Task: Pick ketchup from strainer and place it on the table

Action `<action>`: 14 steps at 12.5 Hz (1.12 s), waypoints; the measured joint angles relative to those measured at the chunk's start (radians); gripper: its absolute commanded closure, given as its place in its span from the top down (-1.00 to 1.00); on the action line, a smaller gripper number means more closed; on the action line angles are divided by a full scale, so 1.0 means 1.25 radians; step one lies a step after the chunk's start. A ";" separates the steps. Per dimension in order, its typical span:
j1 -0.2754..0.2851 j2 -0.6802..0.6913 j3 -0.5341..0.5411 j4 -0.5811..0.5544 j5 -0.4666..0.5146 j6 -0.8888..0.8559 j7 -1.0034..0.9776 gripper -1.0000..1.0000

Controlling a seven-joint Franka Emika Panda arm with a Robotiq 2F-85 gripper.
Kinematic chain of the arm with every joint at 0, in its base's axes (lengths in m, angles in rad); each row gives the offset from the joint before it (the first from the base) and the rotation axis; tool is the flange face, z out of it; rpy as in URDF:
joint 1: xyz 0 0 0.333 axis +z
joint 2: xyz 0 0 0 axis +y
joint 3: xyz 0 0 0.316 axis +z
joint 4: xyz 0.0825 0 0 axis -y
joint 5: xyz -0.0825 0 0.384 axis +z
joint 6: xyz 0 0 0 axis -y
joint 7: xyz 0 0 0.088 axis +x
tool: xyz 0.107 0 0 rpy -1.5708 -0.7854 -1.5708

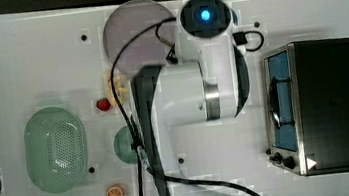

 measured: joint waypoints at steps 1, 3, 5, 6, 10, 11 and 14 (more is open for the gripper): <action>0.001 -0.001 -0.001 -0.037 -0.001 0.037 -0.003 0.18; 0.006 0.001 -0.006 -0.118 0.003 0.108 -0.014 0.18; 0.011 0.002 -0.005 -0.204 -0.001 0.176 -0.019 0.18; 0.014 0.009 -0.002 -0.237 -0.012 0.195 -0.019 0.24; 0.027 0.065 -0.004 -0.290 -0.089 0.271 -0.019 1.00; 0.028 0.071 -0.005 -0.288 -0.097 0.271 -0.020 1.00; 0.033 0.034 -0.011 -0.274 -0.097 0.270 -0.020 1.00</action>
